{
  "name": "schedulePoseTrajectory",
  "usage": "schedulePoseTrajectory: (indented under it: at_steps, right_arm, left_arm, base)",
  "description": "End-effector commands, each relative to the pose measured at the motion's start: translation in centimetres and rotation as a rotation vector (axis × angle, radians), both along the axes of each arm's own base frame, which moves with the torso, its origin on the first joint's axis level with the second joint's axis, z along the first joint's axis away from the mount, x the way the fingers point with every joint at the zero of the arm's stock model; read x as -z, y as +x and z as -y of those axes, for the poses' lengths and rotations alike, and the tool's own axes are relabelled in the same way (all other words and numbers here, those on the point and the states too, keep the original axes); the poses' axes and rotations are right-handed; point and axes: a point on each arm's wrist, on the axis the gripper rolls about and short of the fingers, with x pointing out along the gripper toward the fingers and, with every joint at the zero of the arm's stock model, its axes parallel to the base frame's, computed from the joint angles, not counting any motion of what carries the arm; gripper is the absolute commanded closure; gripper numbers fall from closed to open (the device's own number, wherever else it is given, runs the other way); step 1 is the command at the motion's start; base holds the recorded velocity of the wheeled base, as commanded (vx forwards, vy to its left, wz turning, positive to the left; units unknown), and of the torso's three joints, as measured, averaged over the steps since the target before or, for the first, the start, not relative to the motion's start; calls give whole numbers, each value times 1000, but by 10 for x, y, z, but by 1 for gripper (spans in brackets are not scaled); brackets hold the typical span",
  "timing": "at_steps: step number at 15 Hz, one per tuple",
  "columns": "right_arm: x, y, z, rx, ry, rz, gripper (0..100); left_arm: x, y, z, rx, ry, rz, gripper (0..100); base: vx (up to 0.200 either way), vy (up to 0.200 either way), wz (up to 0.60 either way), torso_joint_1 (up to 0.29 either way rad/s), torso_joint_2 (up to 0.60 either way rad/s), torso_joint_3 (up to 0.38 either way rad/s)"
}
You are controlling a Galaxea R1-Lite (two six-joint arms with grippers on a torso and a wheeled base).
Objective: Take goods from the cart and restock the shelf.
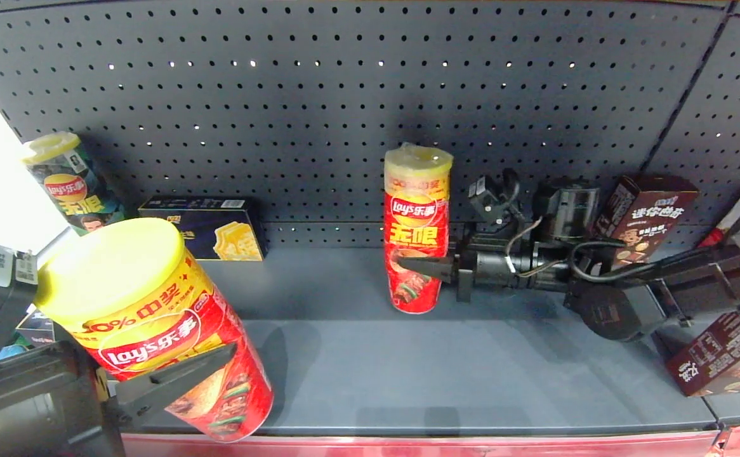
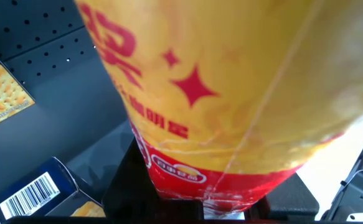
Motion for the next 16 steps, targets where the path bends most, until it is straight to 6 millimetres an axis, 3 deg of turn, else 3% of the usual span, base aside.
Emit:
schedulePoseTrajectory:
  at_steps: [1,7,11,16]
  right_arm:
    - [-14,-38,7,-34,18,34,100]
    - [-4,-88,18,-52,13,25,100]
    - [9,-102,24,-49,7,19,100]
    - [27,-111,13,-46,-7,-1,100]
  left_arm:
    - [-1,0,0,0,0,3,100]
    - [-1,-1,0,-12,1,5,100]
    - [1,-1,0,-13,3,1,100]
    - [-1,0,0,-13,1,4,100]
  base:
    - [0,0,0,0,0,0]
    - [0,0,0,0,0,0]
    - [0,0,0,0,0,0]
    - [0,0,0,0,0,0]
